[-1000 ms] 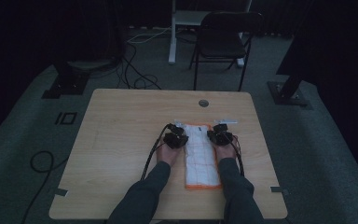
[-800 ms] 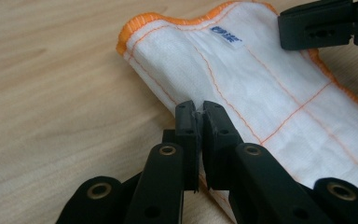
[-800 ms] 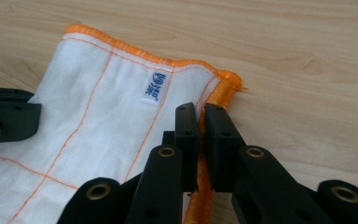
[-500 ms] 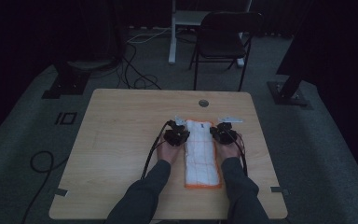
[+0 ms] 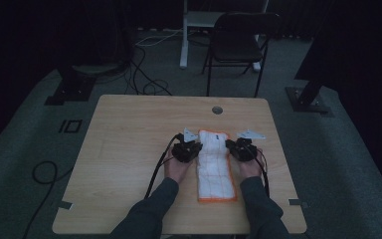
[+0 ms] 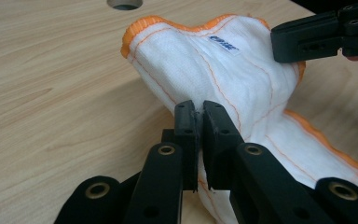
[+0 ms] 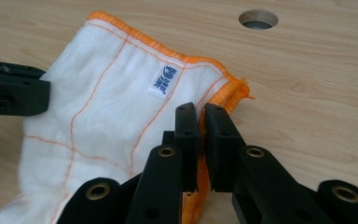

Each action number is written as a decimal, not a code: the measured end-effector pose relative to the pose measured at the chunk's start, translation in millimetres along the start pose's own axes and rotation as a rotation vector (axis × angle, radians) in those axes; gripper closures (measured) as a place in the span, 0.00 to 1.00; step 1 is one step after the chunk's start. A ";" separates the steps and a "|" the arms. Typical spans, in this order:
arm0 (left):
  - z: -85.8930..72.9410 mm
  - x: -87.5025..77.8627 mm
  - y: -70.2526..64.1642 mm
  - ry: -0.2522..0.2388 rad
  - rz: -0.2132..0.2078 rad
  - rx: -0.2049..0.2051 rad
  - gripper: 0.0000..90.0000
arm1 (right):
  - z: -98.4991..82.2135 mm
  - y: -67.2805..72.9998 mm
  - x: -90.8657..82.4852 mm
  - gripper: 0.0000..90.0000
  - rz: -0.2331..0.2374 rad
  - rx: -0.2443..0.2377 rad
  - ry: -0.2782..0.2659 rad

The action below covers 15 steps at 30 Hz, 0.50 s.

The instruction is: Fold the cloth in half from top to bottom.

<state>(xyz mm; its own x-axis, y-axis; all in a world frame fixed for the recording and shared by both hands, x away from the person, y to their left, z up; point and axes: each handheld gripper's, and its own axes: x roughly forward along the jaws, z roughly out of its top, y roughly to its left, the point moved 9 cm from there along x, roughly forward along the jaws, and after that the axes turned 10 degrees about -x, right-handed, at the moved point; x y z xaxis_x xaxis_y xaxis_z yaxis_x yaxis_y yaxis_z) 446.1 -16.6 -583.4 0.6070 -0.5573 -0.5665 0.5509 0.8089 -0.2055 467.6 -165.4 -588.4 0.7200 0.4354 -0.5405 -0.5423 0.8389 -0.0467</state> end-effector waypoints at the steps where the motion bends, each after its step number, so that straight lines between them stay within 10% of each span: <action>1: -0.8 -2.2 -1.9 -0.006 -0.003 0.003 0.95 | -2.4 3.1 -5.4 0.94 0.005 -0.001 -0.008; 15: -54.8 -25.7 -31.5 0.038 -0.052 0.068 0.95 | -40.5 30.1 -35.7 0.93 0.059 -0.012 0.021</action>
<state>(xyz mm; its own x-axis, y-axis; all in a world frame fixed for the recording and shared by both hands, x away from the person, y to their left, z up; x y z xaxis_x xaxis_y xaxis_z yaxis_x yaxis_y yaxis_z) 381.8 -17.4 -606.1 0.5548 -0.5898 -0.5868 0.6195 0.7636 -0.1818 408.0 -168.9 -604.6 0.6775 0.4769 -0.5599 -0.5888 0.8079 -0.0244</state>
